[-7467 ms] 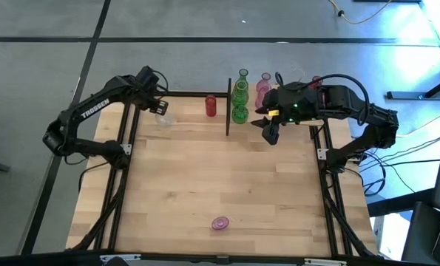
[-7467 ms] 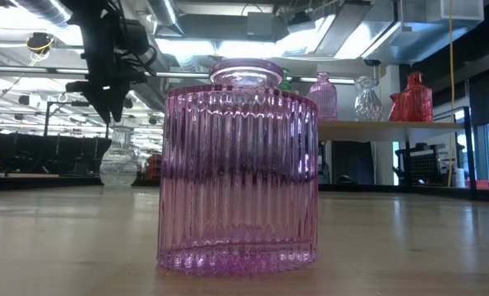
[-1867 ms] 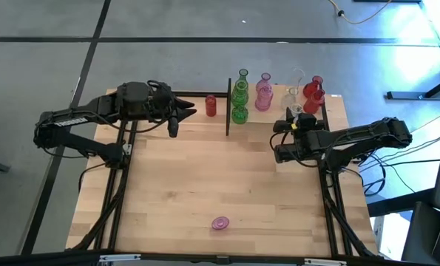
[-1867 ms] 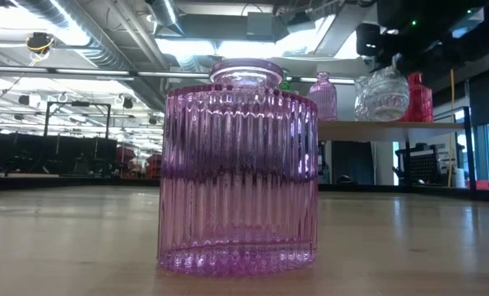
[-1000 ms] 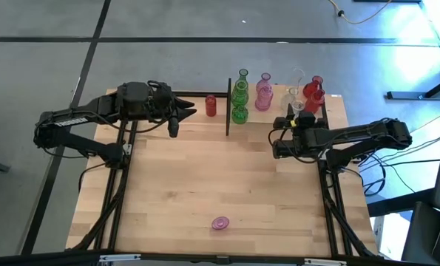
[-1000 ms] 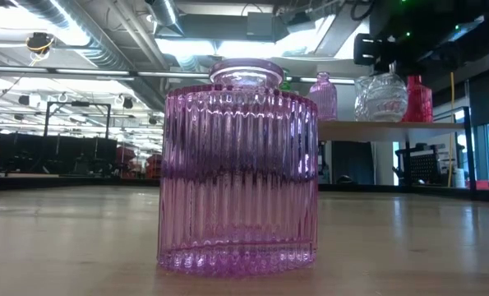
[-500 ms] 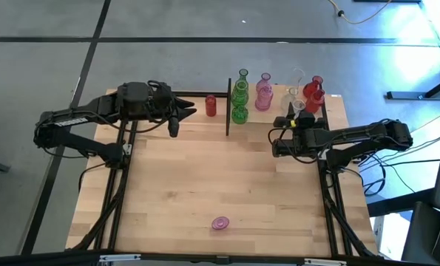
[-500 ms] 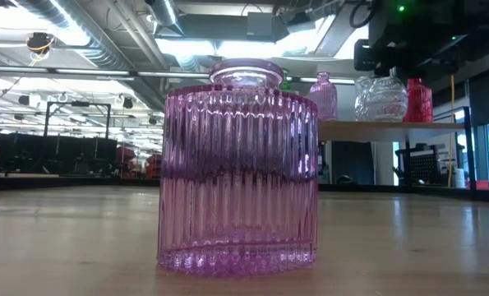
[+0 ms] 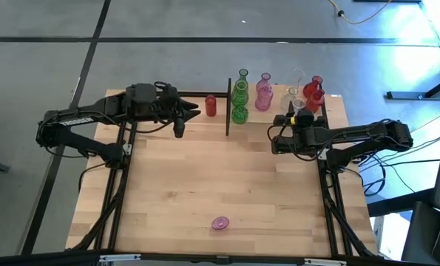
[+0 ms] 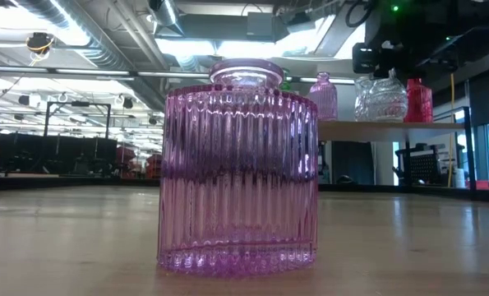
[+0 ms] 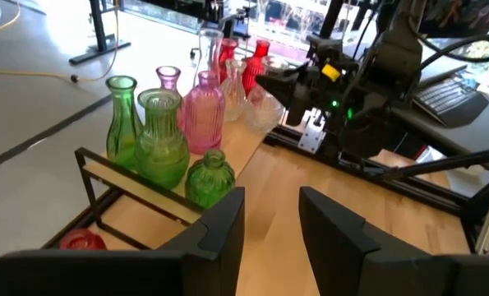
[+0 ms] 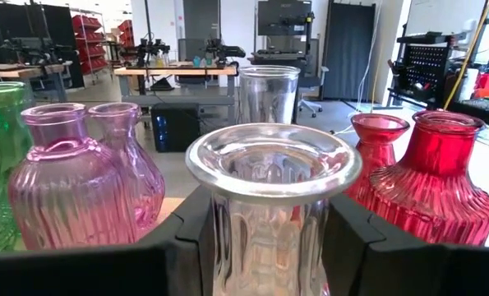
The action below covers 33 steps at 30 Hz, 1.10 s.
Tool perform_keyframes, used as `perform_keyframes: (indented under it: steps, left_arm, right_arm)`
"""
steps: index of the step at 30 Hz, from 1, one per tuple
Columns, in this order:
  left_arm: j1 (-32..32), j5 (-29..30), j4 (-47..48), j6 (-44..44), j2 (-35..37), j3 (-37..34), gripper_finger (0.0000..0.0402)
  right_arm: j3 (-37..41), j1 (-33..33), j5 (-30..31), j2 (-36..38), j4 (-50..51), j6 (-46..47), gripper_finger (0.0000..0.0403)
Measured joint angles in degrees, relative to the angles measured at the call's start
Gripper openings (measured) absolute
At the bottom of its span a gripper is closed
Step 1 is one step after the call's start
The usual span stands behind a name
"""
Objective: Sort vases onto shelf
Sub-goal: Put the transparent vase on the shelf aligned with the other transparent vases
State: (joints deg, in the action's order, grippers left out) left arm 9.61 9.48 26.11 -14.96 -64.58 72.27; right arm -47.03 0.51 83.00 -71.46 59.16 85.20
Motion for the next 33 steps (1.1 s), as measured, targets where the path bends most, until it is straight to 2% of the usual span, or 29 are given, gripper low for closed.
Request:
perform_keyframes:
  steps: [9,33]
  left_arm:
    - [0.0,0.06,-0.09,0.05,0.02,0.0,0.0111]
    - [0.02,0.09,-0.02,0.09,0.02,0.02,0.0111]
  right_arm:
    - [0.01,-0.07,0.01,-0.03,-0.17,-0.46,0.0131]
    - [0.07,2.51,-0.91,-0.04,-8.38,-10.91,0.0136]
